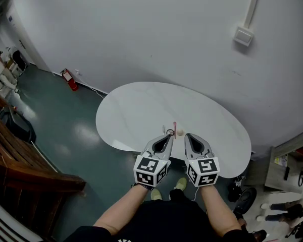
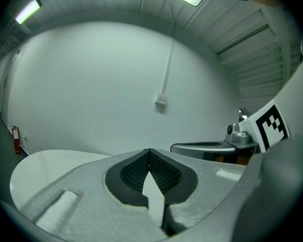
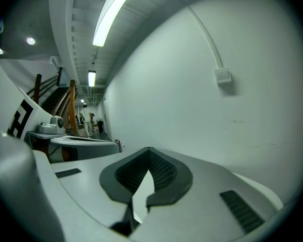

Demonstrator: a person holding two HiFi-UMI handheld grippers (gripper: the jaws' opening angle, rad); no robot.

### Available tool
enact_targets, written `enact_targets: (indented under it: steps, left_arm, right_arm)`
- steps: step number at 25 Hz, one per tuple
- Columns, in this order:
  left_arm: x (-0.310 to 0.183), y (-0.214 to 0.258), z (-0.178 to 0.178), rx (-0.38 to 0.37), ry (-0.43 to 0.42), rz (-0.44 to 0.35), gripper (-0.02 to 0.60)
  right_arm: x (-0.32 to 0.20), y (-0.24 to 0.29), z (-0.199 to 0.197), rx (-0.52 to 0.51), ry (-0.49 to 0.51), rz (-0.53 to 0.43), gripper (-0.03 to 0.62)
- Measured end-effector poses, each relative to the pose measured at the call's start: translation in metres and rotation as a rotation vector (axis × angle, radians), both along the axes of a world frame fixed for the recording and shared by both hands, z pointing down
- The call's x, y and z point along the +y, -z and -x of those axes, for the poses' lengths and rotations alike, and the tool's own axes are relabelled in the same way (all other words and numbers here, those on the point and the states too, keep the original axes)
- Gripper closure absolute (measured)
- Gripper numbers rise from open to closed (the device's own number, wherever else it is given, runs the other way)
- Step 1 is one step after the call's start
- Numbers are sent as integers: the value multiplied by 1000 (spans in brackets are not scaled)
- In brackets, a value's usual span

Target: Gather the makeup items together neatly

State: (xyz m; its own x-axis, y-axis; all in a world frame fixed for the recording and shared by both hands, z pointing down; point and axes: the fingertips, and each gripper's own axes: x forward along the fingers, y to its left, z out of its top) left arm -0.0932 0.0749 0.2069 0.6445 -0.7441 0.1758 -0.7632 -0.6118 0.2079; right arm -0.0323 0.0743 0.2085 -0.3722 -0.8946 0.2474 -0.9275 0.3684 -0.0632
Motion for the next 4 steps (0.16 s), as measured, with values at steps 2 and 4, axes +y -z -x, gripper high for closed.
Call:
enact_targets:
  steps: [2, 4]
  left_arm:
    - [1, 0, 0, 0, 1, -1, 574]
    - [1, 1, 0, -1, 2, -2, 574]
  right_arm:
    - [1, 0, 0, 2, 3, -1, 580]
    - [1, 1, 0, 4, 6, -2, 580]
